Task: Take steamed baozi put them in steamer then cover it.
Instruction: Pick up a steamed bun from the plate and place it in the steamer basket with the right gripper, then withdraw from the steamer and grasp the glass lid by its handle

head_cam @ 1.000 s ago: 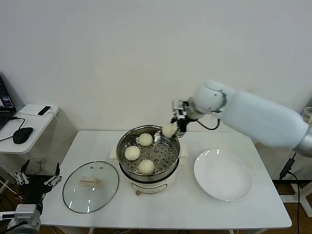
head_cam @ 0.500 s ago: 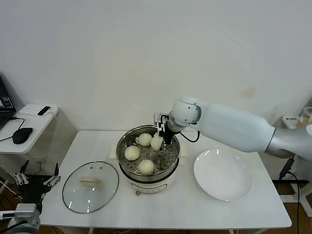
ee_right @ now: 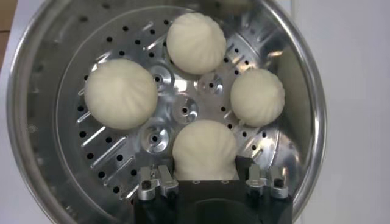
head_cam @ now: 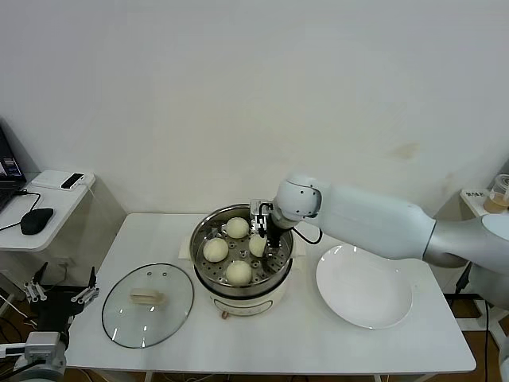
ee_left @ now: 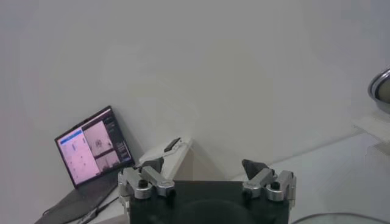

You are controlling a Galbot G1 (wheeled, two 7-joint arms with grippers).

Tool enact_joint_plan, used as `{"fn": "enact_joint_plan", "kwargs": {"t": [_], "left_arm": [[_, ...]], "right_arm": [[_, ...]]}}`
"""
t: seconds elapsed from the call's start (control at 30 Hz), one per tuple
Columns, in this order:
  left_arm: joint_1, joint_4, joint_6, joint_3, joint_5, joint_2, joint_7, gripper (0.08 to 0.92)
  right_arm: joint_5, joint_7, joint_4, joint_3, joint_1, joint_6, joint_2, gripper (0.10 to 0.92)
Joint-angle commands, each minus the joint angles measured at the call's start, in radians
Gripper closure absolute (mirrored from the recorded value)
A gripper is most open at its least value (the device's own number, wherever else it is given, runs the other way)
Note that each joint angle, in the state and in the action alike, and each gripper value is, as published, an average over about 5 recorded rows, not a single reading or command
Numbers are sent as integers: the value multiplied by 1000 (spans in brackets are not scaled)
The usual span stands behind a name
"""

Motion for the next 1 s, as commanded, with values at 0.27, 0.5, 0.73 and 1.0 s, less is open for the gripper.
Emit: {"fn": "enact_joint_plan", "kwargs": {"t": [0.27,0.5,0.73,1.0], "left_arm": [[2,2,-1,-3,-3,0,0,177],[0,1,-1,3,-4,-5,0,177],[-9,4,-9,25,5,-14,-6,177],[-10,14,-28,46,24,-28,-10,177]], "right_arm": [[12,4,105,61,43,-6,-72,209],[79,158,295,176,-4,33,-220,203],[18,501,393,453,-399,305,-345,203],[-221,704,422,1013,-1003,626,-275,203]]}}
